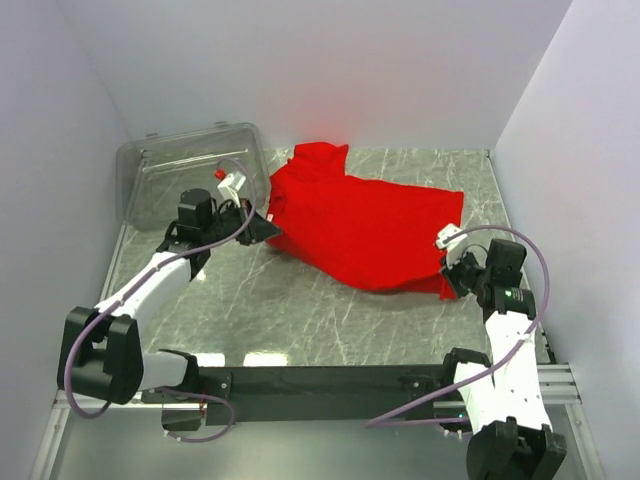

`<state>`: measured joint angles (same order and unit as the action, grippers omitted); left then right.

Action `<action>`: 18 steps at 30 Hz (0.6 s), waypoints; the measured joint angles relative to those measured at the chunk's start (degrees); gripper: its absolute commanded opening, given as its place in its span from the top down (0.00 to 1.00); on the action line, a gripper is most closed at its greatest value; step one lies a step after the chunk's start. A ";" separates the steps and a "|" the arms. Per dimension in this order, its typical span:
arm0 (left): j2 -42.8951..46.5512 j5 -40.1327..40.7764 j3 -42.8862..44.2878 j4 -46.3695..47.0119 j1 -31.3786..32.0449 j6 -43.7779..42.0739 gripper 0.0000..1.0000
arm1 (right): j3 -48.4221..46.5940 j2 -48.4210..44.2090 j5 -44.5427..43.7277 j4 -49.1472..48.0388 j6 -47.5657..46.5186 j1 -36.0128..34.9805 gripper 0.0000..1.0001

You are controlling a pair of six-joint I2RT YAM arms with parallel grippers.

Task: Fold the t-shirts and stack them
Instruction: Flatten the tshirt out

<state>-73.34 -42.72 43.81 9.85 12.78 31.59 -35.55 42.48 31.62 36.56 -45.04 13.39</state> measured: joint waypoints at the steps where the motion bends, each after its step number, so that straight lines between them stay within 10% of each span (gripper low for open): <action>1: -0.02 0.11 0.00 -1.79 0.00 -1.20 0.99 | 0.00 0.63 0.15 1.33 -1.68 0.00 1.00; 18: -9.88 1.16 -1.20 -24.96 1.01 -6.32 0.99 | 6.56 7.32 -2.25 10.93 -16.90 -7.58 1.00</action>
<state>-83.22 -41.56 42.61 -15.11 13.78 25.28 -28.99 49.80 29.36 47.48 -61.93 5.80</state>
